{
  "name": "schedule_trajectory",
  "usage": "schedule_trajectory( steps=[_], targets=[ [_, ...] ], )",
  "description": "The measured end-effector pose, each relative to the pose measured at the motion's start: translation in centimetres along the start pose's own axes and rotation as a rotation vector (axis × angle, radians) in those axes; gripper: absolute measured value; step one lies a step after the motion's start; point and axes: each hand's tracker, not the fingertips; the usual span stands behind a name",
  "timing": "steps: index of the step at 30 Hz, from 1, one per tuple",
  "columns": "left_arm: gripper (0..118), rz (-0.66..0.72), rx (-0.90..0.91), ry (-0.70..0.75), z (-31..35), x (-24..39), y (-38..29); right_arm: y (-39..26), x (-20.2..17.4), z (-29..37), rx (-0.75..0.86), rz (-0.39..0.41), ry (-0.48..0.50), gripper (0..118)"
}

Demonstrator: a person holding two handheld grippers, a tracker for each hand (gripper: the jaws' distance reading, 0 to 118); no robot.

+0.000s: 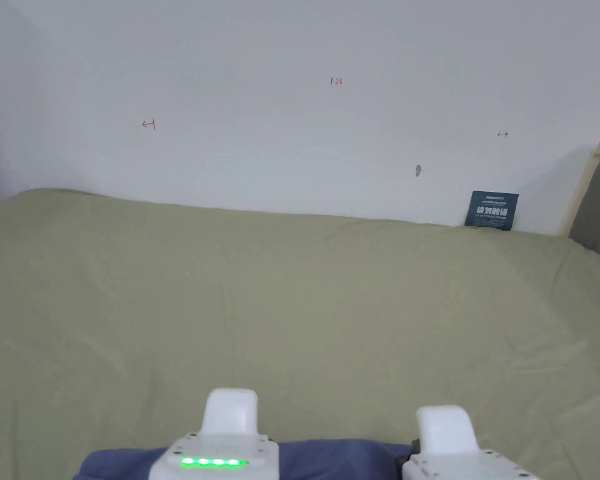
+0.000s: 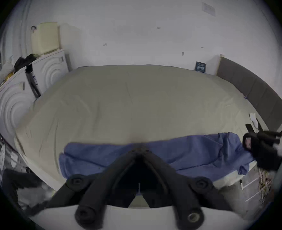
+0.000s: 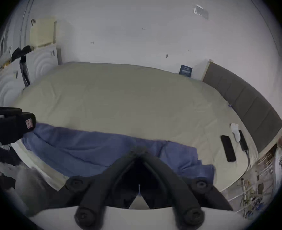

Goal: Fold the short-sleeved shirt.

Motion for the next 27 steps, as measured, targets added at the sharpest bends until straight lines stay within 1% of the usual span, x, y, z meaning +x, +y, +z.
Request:
schedule_trajectory(
  steps=[1, 2, 3, 5, 8, 11, 13, 14, 15, 16, 17, 18, 19, 20, 22, 23, 24, 26, 27],
  targets=[
    [0, -0.007, -0.030, -0.027, -0.3, 0.0, -0.3, -0.4, -0.2, -0.3, -0.030, -0.004, 0.039, 0],
    [0, -0.019, -0.076, -0.038, -0.7, 0.3, -0.7, -1.0, -0.4, -0.7, -0.074, -0.016, 0.046, 0],
    [0, -0.027, -0.085, -0.029, -0.7, 0.3, -1.1, -1.1, -0.3, -0.9, -0.096, -0.034, 0.050, 0],
    [0, -0.013, -0.072, -0.027, -0.7, 0.0, -1.3, -1.1, -0.1, -0.9, -0.078, -0.064, 0.064, 0],
    [0, 0.008, -0.079, -0.072, -0.4, -0.5, -1.1, -0.9, 0.0, -0.5, -0.081, -0.067, 0.075, 0],
    [0, 0.060, -0.094, -0.255, -0.5, -3.9, 0.5, -0.2, 0.7, 0.2, -0.069, -0.107, 0.132, 0],
    [0, 0.140, -0.128, -0.428, -1.2, -8.6, 1.3, 0.1, 1.0, 0.9, -0.056, -0.110, 0.140, 0],
    [0, 0.210, -0.162, -0.568, -1.9, -11.7, 1.6, 0.3, 1.3, 1.1, -0.048, -0.108, 0.153, 0],
    [14, 0.256, -0.199, -0.699, -2.9, -14.6, 2.0, 0.5, 1.5, 1.3, -0.038, -0.108, 0.165, 0],
    [52, 0.298, -0.214, -0.738, -3.2, -16.8, 2.0, 0.7, 1.7, 1.5, -0.036, -0.109, 0.169, 0],
    [100, 0.326, -0.226, -0.724, -3.7, -19.3, 1.9, 0.9, 1.8, 1.6, -0.037, -0.111, 0.176, 0],
    [116, 0.332, -0.276, -0.702, -4.4, -21.5, 1.8, 1.1, 1.9, 1.6, -0.038, -0.114, 0.184, 0],
    [115, 0.361, -0.249, -0.704, -4.5, -23.6, 1.9, 1.3, 1.9, 1.7, -0.038, -0.118, 0.190, 0],
    [115, 0.402, -0.216, -0.641, -5.0, -25.9, 1.6, 1.3, 2.0, 1.7, -0.034, -0.122, 0.202, 0],
    [115, 0.503, -0.277, -0.537, -6.2, -29.5, 0.5, 1.5, 2.0, 1.8, -0.032, -0.115, 0.204, 0],
    [115, 0.559, -0.296, -0.529, -7.4, -30.7, -0.8, 1.6, 2.0, 1.8, -0.036, -0.103, 0.201, 0],
    [115, 0.607, -0.330, -0.543, -8.1, -31.6, -1.5, 1.7, 2.2, 1.8, -0.038, -0.095, 0.197, 0],
    [115, 0.677, -0.338, -0.580, -9.1, -32.2, -2.9, 1.9, 2.4, 1.8, -0.046, -0.089, 0.188, 0],
    [115, 0.697, -0.357, -0.607, -6.9, -30.3, -3.4, 2.0, 2.7, 1.8, -0.050, -0.095, 0.185, 0]
  ],
)
